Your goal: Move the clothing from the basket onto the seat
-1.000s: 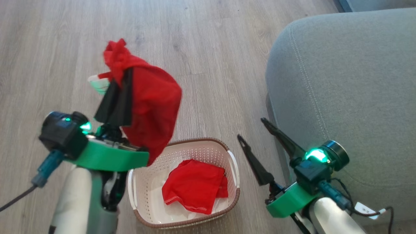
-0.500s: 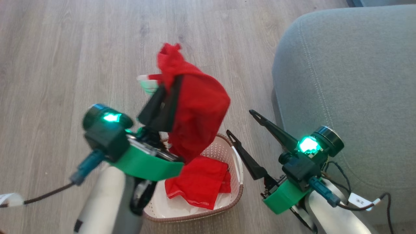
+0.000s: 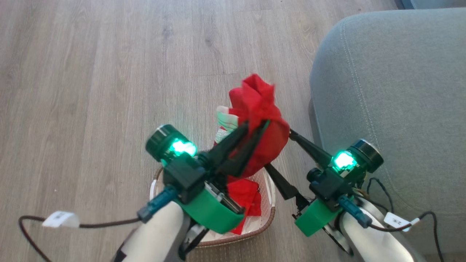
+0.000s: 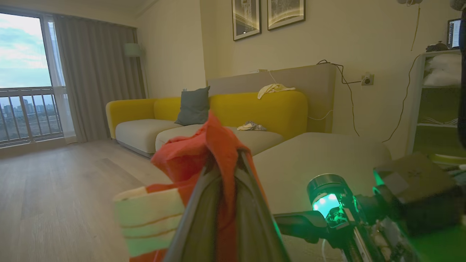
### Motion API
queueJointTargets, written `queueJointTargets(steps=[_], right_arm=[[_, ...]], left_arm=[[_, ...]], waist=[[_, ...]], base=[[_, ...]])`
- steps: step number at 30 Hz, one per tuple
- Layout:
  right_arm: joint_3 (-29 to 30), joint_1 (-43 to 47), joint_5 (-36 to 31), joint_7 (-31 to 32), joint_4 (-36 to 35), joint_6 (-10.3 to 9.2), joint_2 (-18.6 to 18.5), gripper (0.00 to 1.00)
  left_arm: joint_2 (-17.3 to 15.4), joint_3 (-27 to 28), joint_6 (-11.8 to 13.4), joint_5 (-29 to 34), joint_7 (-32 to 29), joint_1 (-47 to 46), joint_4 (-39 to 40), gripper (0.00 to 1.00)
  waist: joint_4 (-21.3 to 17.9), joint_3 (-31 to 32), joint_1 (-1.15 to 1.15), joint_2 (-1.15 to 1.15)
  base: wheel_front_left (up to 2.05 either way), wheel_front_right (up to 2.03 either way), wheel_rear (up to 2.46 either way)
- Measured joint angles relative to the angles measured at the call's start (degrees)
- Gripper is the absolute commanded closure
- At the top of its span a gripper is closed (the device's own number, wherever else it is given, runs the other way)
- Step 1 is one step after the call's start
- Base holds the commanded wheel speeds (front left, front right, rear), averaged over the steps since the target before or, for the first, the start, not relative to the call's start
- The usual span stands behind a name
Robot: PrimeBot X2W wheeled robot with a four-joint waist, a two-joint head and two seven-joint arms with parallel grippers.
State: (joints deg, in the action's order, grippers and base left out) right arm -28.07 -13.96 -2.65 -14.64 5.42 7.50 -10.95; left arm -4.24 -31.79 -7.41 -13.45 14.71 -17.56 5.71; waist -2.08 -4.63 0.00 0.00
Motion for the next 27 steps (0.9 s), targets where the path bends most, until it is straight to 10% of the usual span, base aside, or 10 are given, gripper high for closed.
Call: queueJointTargets(steps=[15,16,17,18,27], right_arm=[[-4.4,-2.8,1.3,0.0,4.4,0.0,-0.7,0.0],[-4.5,-3.0,1.3,0.0,5.0,0.0,-0.7,0.23],[-4.5,-3.2,1.6,0.0,5.7,0.0,-0.5,0.76],[-4.5,-3.3,2.0,0.0,6.1,0.0,-0.3,1.0],[-1.2,-3.2,4.6,0.0,7.1,0.0,2.0,1.0]], left_arm=[[-3.0,-9.2,0.0,-2.6,0.0,-1.6,-1.7,1.0],[-3.0,-9.2,0.0,-2.7,0.0,-1.6,-1.7,1.0],[-3.0,-9.2,0.0,-2.7,0.0,-1.6,-1.7,1.0],[-3.0,-9.2,0.0,-2.7,0.0,-1.6,-1.7,1.0],[-2.8,-8.8,0.0,-2.7,0.0,-1.6,-1.5,1.0]], waist=[[0.2,0.5,0.0,0.0],[0.3,0.6,0.0,0.0],[0.4,0.6,0.0,0.0],[0.5,0.6,0.0,0.0],[1.3,0.4,0.0,0.0]], base=[[0.0,0.0,0.0],[0.0,0.0,0.0],[0.0,0.0,0.0],[0.0,0.0,0.0],[0.0,0.0,0.0]])
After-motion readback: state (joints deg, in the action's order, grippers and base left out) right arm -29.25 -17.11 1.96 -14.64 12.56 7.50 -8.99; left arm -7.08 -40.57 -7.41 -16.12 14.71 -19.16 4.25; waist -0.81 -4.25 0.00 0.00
